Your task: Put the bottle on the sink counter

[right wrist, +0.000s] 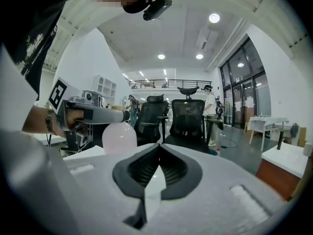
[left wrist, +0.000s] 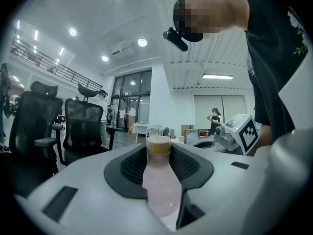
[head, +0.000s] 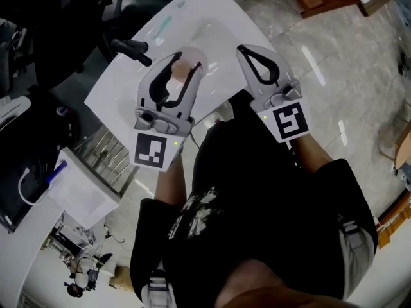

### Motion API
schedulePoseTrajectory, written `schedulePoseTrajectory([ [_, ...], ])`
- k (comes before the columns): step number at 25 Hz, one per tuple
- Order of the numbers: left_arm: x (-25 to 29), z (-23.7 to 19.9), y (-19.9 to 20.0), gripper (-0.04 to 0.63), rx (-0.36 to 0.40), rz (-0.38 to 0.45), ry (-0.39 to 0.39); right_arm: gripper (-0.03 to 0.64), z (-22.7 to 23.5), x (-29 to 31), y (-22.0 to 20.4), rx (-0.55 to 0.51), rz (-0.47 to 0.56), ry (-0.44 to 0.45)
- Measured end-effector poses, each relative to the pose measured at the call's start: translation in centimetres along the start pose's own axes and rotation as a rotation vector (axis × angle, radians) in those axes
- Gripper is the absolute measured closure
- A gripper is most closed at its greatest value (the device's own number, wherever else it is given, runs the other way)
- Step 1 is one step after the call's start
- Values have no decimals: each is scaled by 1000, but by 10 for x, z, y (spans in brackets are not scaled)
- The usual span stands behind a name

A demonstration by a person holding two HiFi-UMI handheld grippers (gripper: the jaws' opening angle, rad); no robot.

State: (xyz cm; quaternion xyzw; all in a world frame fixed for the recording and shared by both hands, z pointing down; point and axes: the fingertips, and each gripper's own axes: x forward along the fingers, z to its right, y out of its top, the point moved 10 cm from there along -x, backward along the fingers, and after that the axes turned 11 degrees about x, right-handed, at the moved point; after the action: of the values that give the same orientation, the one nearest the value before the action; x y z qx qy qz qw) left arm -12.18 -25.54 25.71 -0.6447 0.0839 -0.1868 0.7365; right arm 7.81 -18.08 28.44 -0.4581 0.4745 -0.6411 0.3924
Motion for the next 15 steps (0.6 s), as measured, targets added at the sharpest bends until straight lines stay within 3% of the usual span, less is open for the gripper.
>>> schedulePoseTrajectory([
  [6,72,-22,-29,446,-38,-31,-14,621,62,40,-13,20,-55,23],
  [15,144,-53,-81,446,-66,-87,59,621,125,97,-50,44,-144,72],
])
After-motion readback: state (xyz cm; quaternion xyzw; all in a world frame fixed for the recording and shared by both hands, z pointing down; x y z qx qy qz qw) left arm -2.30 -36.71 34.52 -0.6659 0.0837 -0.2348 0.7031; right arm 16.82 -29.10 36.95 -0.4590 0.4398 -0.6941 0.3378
